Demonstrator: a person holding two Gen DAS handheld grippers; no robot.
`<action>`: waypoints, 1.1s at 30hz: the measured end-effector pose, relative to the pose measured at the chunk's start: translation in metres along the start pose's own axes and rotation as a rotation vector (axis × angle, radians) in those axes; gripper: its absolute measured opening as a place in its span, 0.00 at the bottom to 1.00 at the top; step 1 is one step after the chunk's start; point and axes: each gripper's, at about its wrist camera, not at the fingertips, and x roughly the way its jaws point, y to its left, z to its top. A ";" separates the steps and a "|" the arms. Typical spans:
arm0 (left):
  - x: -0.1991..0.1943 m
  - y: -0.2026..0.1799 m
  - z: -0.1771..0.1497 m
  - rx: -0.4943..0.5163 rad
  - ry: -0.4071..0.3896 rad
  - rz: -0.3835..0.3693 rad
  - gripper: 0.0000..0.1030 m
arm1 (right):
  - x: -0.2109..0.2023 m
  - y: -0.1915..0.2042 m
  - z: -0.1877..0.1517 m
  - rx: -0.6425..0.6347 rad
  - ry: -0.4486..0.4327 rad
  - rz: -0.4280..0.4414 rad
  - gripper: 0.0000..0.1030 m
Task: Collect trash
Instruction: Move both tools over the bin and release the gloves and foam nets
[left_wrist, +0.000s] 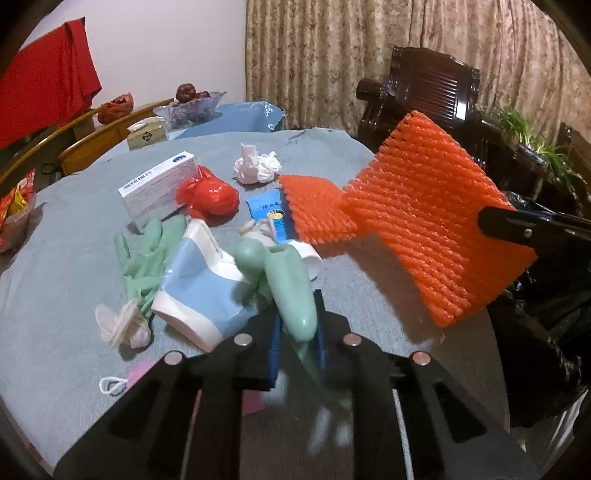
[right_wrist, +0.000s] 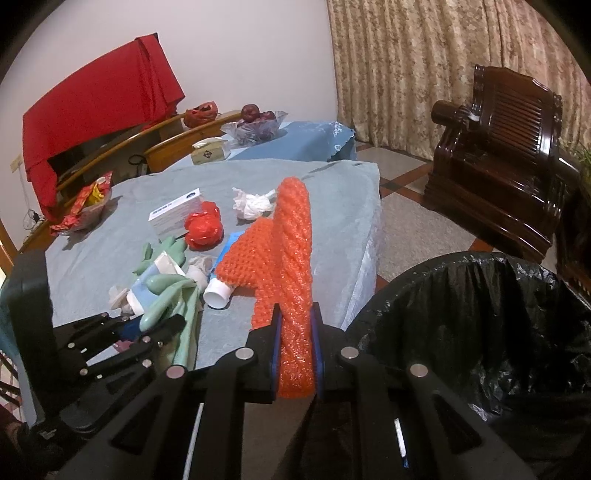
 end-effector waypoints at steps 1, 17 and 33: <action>-0.001 -0.001 0.001 0.003 -0.002 0.002 0.10 | 0.000 0.002 0.001 0.001 -0.001 -0.001 0.14; -0.072 -0.019 0.039 -0.020 -0.187 -0.101 0.07 | -0.050 -0.003 0.011 0.002 -0.073 -0.018 0.14; -0.091 -0.101 0.058 0.104 -0.243 -0.256 0.07 | -0.115 -0.067 -0.004 0.092 -0.135 -0.154 0.13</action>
